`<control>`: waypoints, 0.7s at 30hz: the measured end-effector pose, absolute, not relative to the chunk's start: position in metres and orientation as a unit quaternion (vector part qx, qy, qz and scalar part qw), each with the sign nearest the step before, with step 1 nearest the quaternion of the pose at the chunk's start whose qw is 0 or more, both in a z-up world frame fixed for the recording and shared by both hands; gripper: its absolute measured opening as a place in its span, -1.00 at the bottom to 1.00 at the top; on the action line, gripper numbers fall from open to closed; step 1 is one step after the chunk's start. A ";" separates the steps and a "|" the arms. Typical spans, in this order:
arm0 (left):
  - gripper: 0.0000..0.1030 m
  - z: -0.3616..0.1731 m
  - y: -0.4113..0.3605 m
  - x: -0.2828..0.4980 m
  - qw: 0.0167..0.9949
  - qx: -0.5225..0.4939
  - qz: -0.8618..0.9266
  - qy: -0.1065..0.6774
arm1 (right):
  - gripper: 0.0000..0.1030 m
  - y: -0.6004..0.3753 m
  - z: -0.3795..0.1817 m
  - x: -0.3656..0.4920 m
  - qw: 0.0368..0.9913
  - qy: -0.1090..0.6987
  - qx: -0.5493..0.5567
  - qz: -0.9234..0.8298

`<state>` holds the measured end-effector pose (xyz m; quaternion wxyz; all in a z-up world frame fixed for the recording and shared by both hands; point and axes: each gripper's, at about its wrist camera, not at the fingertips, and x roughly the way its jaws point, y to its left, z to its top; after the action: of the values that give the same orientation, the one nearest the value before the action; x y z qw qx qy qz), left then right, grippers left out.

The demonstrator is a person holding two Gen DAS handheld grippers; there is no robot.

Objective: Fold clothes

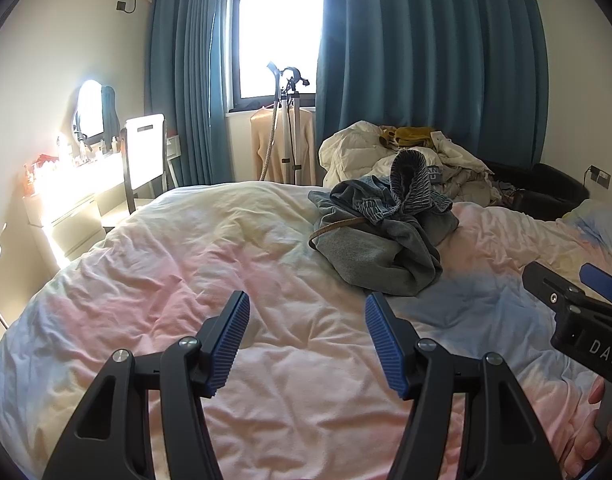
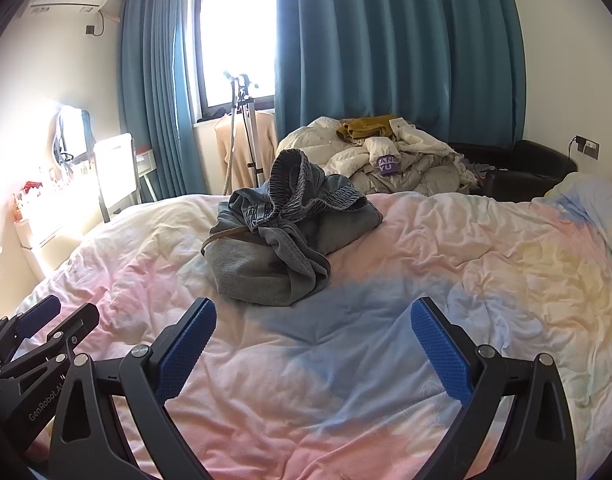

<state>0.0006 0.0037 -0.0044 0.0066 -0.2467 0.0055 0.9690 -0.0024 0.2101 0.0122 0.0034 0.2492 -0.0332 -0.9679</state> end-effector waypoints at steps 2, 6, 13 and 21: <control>0.21 -0.005 0.004 0.000 0.008 -0.247 0.969 0.005 | 0.94 0.210 0.012 -0.001 0.003 -0.033 0.249 -0.968; 0.21 -0.006 0.004 0.002 0.008 -0.247 0.969 0.004 | 0.94 0.209 0.011 -0.002 0.001 -0.034 0.250 -0.968; 0.21 -0.008 0.004 0.001 0.008 -0.249 0.969 0.006 | 0.94 0.213 0.010 -0.003 0.004 -0.040 0.253 -0.967; 0.21 -0.009 0.005 0.000 0.007 -0.248 0.969 0.006 | 0.94 0.213 0.012 -0.002 0.006 -0.039 0.251 -0.967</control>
<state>0.0004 0.0053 -0.0087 0.0074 -0.2480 0.0056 0.9687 -0.0025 0.2128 0.0119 0.0063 0.2509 -0.0385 -0.9672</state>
